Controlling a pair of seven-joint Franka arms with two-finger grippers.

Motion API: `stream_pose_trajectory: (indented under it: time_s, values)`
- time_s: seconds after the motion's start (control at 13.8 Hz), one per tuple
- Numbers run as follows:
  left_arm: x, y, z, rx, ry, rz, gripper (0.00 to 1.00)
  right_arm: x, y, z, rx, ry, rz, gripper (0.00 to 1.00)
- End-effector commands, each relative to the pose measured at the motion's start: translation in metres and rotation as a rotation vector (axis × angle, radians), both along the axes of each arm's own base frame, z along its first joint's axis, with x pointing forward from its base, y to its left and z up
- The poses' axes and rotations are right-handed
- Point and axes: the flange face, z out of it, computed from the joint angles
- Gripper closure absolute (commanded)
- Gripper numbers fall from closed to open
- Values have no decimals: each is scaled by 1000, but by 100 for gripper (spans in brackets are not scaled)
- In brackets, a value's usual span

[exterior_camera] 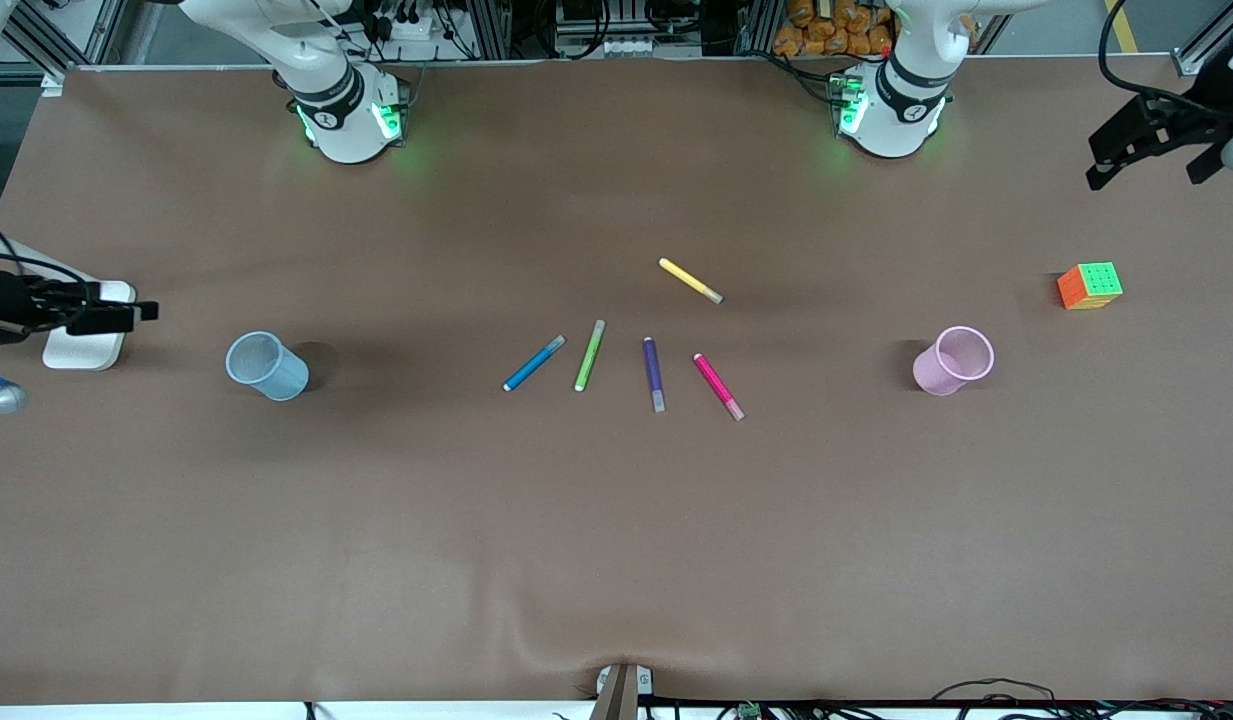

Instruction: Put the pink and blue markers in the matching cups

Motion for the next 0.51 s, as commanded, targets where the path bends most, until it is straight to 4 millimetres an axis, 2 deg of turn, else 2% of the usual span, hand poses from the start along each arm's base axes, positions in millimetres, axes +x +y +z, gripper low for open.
stream_pose_trajectory:
  time_s: [0.0, 0.07, 0.14, 0.29, 0.43]
  values:
    - [5, 2, 5, -12, 2, 4, 0, -16, -2, 29, -50, -48, 41, 0]
    - [10, 5, 1, -15, 8, 13, 0, -18, 4, 36, -89, -74, 64, 0]
    - [12, 8, 0, -14, 9, 18, 0, -21, 20, 45, -142, -111, 108, 0]
    - [13, 8, -1, -7, 12, 19, 0, -39, 34, 52, -199, -195, 170, 0]
    - [17, 9, -9, -5, 28, 21, 0, -60, 29, 47, -180, -264, 171, 0]
